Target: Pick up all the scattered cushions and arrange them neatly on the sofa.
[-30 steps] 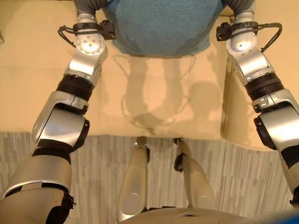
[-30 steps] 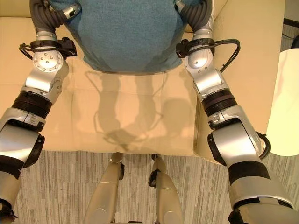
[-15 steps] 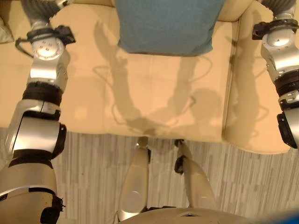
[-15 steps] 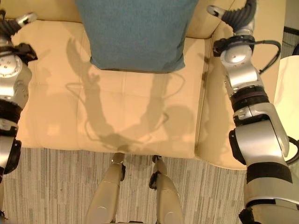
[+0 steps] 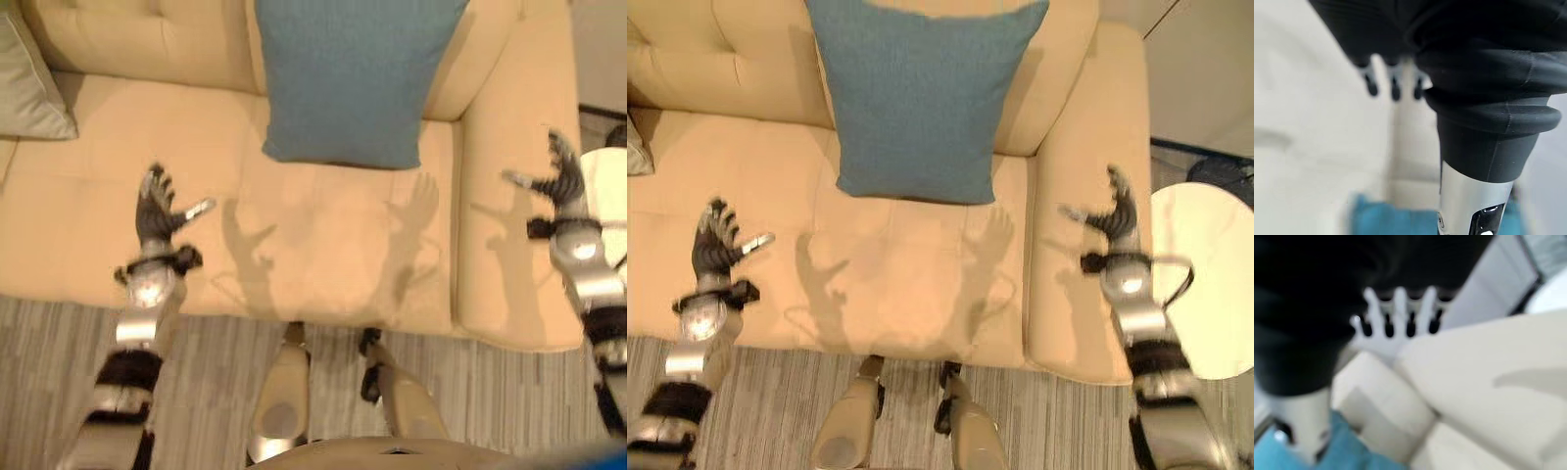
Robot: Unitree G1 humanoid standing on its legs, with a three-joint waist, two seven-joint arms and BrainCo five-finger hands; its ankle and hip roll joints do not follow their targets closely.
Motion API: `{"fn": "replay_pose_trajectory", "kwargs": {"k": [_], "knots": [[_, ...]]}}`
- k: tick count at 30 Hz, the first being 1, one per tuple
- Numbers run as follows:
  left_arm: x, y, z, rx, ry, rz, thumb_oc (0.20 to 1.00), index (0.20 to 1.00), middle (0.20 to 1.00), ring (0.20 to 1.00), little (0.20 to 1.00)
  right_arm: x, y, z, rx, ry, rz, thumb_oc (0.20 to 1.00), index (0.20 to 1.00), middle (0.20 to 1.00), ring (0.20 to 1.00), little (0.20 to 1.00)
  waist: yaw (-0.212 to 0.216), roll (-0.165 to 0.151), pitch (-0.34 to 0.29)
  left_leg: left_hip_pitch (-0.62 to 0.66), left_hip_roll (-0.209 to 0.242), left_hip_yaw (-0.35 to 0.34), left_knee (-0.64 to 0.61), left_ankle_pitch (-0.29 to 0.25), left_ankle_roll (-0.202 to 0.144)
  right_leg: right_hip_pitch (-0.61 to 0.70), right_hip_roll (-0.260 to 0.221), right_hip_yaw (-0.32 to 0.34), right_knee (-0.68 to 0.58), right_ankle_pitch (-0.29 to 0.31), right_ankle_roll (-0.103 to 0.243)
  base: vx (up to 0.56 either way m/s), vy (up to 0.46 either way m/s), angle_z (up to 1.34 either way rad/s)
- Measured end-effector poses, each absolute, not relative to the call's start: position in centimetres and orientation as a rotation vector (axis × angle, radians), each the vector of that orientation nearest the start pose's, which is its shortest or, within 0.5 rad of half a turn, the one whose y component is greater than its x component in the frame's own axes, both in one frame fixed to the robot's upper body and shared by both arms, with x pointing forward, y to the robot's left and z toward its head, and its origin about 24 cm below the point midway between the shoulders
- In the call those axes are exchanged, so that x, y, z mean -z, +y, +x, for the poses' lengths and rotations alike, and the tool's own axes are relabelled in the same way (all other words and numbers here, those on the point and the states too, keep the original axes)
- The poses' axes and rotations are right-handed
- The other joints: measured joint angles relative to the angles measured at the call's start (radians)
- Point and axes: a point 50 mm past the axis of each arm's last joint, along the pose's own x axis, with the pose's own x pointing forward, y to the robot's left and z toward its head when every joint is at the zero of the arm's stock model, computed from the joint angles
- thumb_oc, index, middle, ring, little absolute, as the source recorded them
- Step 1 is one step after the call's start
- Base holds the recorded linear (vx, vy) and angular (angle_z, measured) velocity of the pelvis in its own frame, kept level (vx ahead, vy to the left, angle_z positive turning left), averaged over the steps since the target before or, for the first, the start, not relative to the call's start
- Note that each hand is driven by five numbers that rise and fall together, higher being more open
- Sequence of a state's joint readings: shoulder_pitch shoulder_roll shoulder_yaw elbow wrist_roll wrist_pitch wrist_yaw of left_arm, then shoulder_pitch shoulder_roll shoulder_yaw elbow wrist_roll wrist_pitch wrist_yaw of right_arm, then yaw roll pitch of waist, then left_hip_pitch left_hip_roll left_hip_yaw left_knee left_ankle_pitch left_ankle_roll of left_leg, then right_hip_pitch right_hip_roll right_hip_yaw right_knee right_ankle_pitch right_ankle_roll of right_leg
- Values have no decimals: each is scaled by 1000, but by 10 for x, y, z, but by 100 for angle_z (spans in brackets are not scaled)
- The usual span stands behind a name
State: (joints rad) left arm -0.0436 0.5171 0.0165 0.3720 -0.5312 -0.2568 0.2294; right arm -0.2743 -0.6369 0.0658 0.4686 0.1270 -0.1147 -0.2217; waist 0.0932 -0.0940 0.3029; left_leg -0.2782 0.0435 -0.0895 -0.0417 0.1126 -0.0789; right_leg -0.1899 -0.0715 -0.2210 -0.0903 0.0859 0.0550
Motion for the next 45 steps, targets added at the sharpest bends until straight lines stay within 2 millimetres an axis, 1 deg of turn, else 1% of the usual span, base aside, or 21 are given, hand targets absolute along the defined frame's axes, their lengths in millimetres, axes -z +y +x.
{"fn": "replay_pose_trajectory", "kwargs": {"k": [1, 4, 5, 8, 10, 17, 19, 20, 23, 25, 26, 29, 30, 31, 33, 35, 36, 37, 39, 42, 45], "knots": [[-8, 297, 225, -410, 132, 21, 1000, 1000, 1000, 1000, 1000, -47, -301, 278, 275, 117, -535, 1000, 1000, 1000, 1000, 1000, -9, 2, -43, 3, 1, -1, -10, -7, -1, 0, 1, -1, 0, -3, -2, 12, -39, 1], [24, 297, 195, -383, 287, 64, 1000, 1000, 1000, 1000, 1000, -10, -305, 252, 231, 273, -577, 1000, 1000, 1000, 1000, 1000, -22, 6, -59, 54, 2, -3, -27, 4, 12, 45, 2, -10, 0, -8, -3, -10, -38, 5], [47, 296, 174, -374, 401, 73, 1000, 1000, 1000, 1000, 1000, 17, -301, 236, 212, 377, -573, 1000, 1000, 1000, 1000, 1000, -28, 9, -94, 87, 3, -2, -36, 1, 10, 73, 2, -10, -1, -21, 5, -14, -42, 2], [76, 289, 151, -347, 555, 70, 1000, 1000, 1000, 1000, 1000, 48, -295, 214, 136, 513, -614, 1000, 1000, 1000, 1000, 1000, -32, 28, -138, 115, 5, 0, -46, -2, 14, 98, 3, -9, -5, -29, 3, -13, -82, -1], [111, 275, 122, -346, 745, 34, 1000, 1000, 1000, 1000, 1000, 77, -285, 195, 74, 644, -619, 1000, 1000, 1000, 1000, 1000, -33, 50, -167, 162, 7, 0, -45, -11, 12, 146, 5, -8, -6, -42, 9, -37, -118, -1], [151, 253, 78, -320, 1047, 49, 1000, 1000, 1000, 1000, 1000, 117, -279, 156, 65, 877, -584, 1000, 1000, 1000, 1000, 1000, -26, 71, -199, 129, 27, -59, 16, -7, -18, 165, 41, -46, -5, -59, -14, -171, -64, 21], [155, 248, 73, -314, 1081, 49, 1000, 1000, 1000, 1000, 1000, 119, -281, 156, 77, 910, -586, 1000, 1000, 1000, 1000, 1000, -20, 83, -191, 115, 37, -57, 31, -18, -57, 159, 51, -55, -3, -47, -55, -251, 30, 7], [157, 248, 71, -306, 1102, 64, 1000, 1000, 1000, 1000, 1000, 121, -281, 153, 82, 926, -587, 1000, 1000, 1000, 1000, 1000, -23, 74, -187, 110, 36, -46, 38, -44, -114, 149, 38, -67, -7, -29, -92, -151, 71, 0], [157, 249, 75, -317, 1115, 69, 1000, 1000, 1000, 1000, 1000, 126, -277, 149, 88, 956, -569, 1000, 1000, 1000, 1000, 1000, -35, -2, -170, 47, -31, 5, 416, -162, -64, 137, -62, -57, -2, 1, -102, -101, 106, -3], [159, 248, 68, -315, 1142, 71, 1000, 1000, 1000, 1000, 1000, 129, -279, 141, 95, 989, -570, 1000, 1000, 1000, 1000, 1000, -74, 23, -183, 110, -14, -13, 501, -210, -77, 152, -69, -68, -1, 7, -85, -222, 191, 21], [159, 242, 79, -276, 1119, 84, 1000, 1000, 1000, 1000, 1000, 133, -284, 126, 108, 1038, -565, 1000, 1000, 1000, 1000, 1000, -106, 70, -199, 174, 0, -19, 438, -273, -74, 121, -73, -74, 27, 24, -58, -271, 221, 24], [156, 232, 100, -224, 1072, 89, 1000, 1000, 1000, 1000, 1000, 134, -283, 124, 103, 1063, -557, 1000, 1000, 1000, 1000, 1000, -123, 111, -208, 246, 2, 3, 240, -294, -19, 82, -85, -68, 75, 25, -21, -211, 154, 18], [154, 230, 108, -212, 1043, 93, 1000, 1000, 1000, 1000, 1000, 136, -279, 123, 94, 1070, -548, 1000, 1000, 1000, 1000, 1000, -138, 96, -208, 272, -17, -2, 171, -292, 21, 66, -114, -68, 94, 21, 7, -411, 255, 19], [151, 234, 116, -211, 1019, 108, 1000, 1000, 1000, 1000, 1000, 142, -270, 118, 79, 1092, -526, 1000, 1000, 1000, 1000, 1000, -136, 40, -213, 274, -79, 8, 154, -264, 58, 36, -166, -43, 116, 45, 25, -412, 256, 4], [150, 234, 117, -188, 1019, 136, 1000, 1000, 1000, 1000, 1000, 142, -266, 124, 77, 1092, -520, 1000, 1000, 1000, 1000, 1000, -128, -2, -211, 247, -123, 29, 180, -258, 84, -8, -213, -15, 140, 82, 52, -324, 125, -21], [150, 238, 115, -190, 1029, 150, 1000, 1000, 1000, 1000, 1000, 141, -263, 130, 64, 1082, -532, 1000, 1000, 1000, 1000, 1000, -124, -25, -194, 219, -158, 72, 207, -248, 125, -34, -250, -8, 126, 160, 85, -350, 77, -32], [150, 239, 114, -192, 1033, 156, 1000, 1000, 1000, 1000, 1000, 141, -263, 132, 58, 1083, -541, 1000, 1000, 1000, 1000, 1000, -111, -6, -182, 197, -158, 85, 223, -249, 132, -52, -248, -3, 116, 230, 86, -328, 65, -41], [151, 238, 114, -184, 1039, 165, 1000, 1000, 1000, 1000, 1000, 138, -265, 139, 63, 1072, -552, 1000, 1000, 1000, 1000, 1000, -105, 25, -162, 176, -136, 102, 224, -231, 169, -73, -226, 0, 158, 186, 132, -331, 66, -37], [151, 239, 113, -185, 1043, 169, 1000, 1000, 1000, 1000, 1000, 138, -266, 139, 64, 1081, -554, 1000, 1000, 1000, 1000, 1000, -77, 65, -141, 177, -110, 123, 198, -202, 176, -130, -188, 15, 403, 24, 93, -208, 31, -38], [154, 247, 96, -232, 1087, 158, 1000, 1000, 1000, 1000, 1000, 137, -265, 142, 65, 1074, -553, 1000, 1000, 1000, 1000, 1000, -65, 71, -139, 191, -108, 139, 136, -144, 178, -70, -143, 14, 541, -161, 93, -201, -54, -25], [153, 256, 90, -257, 1100, 166, 1000, 1000, 1000, 1000, 1000, 138, -262, 142, 57, 1074, -547, 1000, 1000, 1000, 1000, 1000, -41, 61, -146, 187, -88, 143, 111, -114, 160, 9, -82, 12, 529, -248, 83, -163, -143, -17]]}}
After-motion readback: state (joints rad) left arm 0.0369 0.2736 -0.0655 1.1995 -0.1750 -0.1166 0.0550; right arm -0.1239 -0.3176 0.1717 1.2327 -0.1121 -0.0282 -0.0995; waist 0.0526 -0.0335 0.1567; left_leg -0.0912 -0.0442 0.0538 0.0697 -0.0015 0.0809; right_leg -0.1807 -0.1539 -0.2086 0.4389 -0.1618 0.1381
